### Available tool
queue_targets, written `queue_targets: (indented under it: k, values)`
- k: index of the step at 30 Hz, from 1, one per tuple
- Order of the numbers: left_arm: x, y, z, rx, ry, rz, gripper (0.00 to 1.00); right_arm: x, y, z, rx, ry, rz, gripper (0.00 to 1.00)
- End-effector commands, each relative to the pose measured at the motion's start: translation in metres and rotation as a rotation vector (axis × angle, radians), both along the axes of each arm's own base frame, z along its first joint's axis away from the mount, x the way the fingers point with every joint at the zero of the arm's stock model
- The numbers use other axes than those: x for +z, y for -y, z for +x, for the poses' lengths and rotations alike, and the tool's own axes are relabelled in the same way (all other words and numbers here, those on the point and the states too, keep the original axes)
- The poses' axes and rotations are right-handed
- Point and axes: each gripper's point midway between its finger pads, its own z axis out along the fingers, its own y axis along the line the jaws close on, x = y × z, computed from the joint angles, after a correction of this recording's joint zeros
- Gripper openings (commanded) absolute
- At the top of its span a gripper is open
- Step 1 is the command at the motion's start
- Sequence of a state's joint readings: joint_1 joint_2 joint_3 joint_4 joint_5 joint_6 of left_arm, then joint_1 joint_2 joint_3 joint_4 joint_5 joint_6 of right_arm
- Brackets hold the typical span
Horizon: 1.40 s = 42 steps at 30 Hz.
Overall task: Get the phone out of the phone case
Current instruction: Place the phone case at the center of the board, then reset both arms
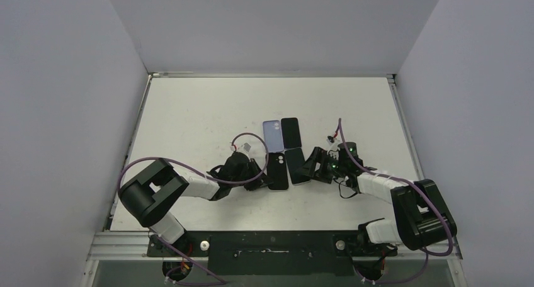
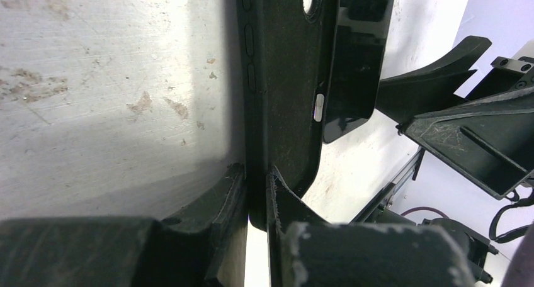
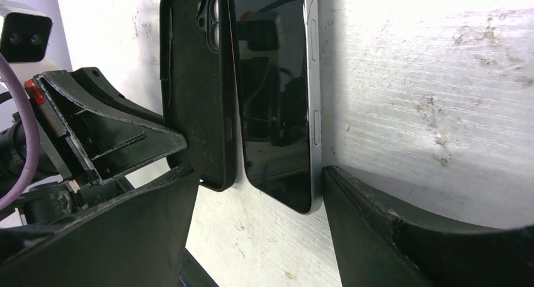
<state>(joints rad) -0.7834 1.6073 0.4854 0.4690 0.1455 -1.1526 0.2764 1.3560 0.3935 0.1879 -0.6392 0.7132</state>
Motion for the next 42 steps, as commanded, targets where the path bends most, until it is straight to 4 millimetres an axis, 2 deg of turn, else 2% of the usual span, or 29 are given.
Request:
queue_targets:
  k: [1, 3, 9, 16, 19, 22, 24, 25, 32, 41, 42]
  values:
    - [0.012, 0.013, 0.009, 0.017, 0.018, -0.043, 0.11, -0.028, 0.02, -0.02, -0.02, -0.088, -0.138, 0.73]
    - [0.01, 0.01, 0.009, 0.041, 0.008, -0.03, 0.12, -0.028, 0.02, -0.021, -0.024, -0.086, -0.144, 0.73]
    - [0.009, 0.009, 0.011, 0.053, 0.014, -0.02, 0.28, -0.025, 0.019, -0.02, -0.007, -0.068, -0.164, 0.74]
    - [0.01, 0.011, 0.011, 0.051, 0.013, -0.015, 0.54, -0.017, 0.023, -0.009, -0.009, -0.031, -0.212, 0.78]
    - [0.007, 0.003, 0.01, 0.068, 0.004, 0.011, 0.69, -0.003, 0.03, 0.001, -0.03, 0.026, -0.243, 0.83]
    - [0.003, -0.002, 0.006, 0.078, -0.016, 0.038, 0.82, 0.017, 0.038, 0.014, -0.067, 0.108, -0.273, 0.87]
    - [0.003, -0.004, 0.006, 0.08, -0.02, 0.05, 0.95, 0.031, 0.045, 0.021, -0.1, 0.158, -0.293, 0.88]
    - [0.005, -0.005, 0.007, 0.082, -0.016, 0.055, 0.97, 0.039, 0.048, 0.024, -0.118, 0.185, -0.301, 0.89]
    - [0.009, -0.007, 0.008, 0.057, 0.007, 0.089, 0.97, 0.093, 0.075, 0.033, -0.278, 0.365, -0.34, 0.93]
    - [0.011, 0.006, 0.011, -0.004, 0.047, 0.084, 0.97, 0.138, 0.114, 0.016, -0.409, 0.466, -0.442, 0.95]
    - [0.012, 0.005, 0.011, -0.007, 0.054, 0.088, 0.97, 0.144, 0.12, 0.014, -0.432, 0.478, -0.459, 0.99]
